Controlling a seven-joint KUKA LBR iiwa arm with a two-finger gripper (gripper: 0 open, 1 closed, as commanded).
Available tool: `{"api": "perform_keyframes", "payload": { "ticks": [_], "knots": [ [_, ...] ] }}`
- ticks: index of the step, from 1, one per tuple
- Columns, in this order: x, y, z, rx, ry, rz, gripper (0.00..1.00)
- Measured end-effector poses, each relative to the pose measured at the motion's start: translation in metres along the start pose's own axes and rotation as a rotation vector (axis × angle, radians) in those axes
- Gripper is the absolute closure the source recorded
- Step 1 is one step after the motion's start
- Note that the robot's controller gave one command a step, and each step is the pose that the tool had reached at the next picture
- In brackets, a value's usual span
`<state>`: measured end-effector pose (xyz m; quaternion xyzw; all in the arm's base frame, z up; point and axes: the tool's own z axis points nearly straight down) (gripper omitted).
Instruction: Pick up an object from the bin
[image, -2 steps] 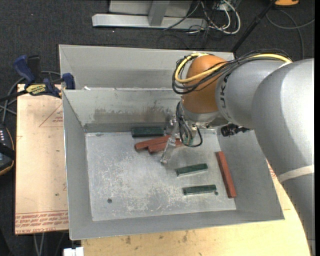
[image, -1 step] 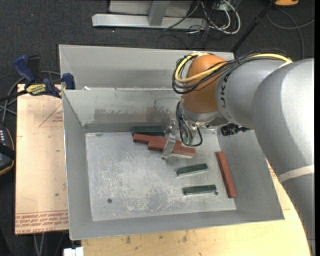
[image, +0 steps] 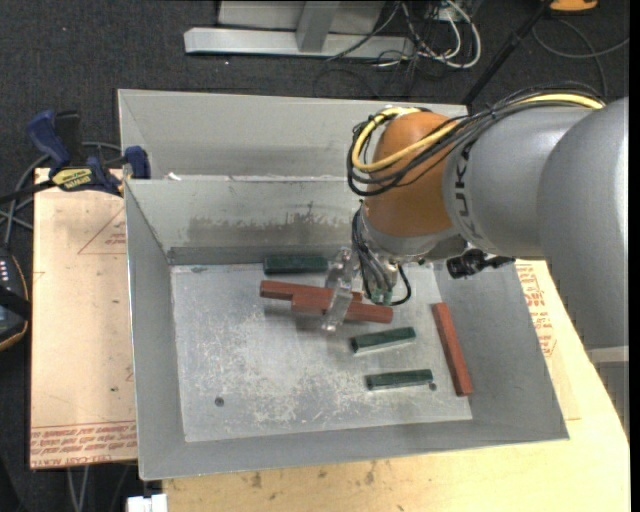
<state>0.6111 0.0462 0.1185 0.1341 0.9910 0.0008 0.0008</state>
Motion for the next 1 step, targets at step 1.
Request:
{"api": "perform_keyframes", "payload": {
  "ticks": [1],
  "knots": [
    [0.0030, 0.0047, -0.1228, -0.003, -0.009, 0.094, 1.00]
  ]
}}
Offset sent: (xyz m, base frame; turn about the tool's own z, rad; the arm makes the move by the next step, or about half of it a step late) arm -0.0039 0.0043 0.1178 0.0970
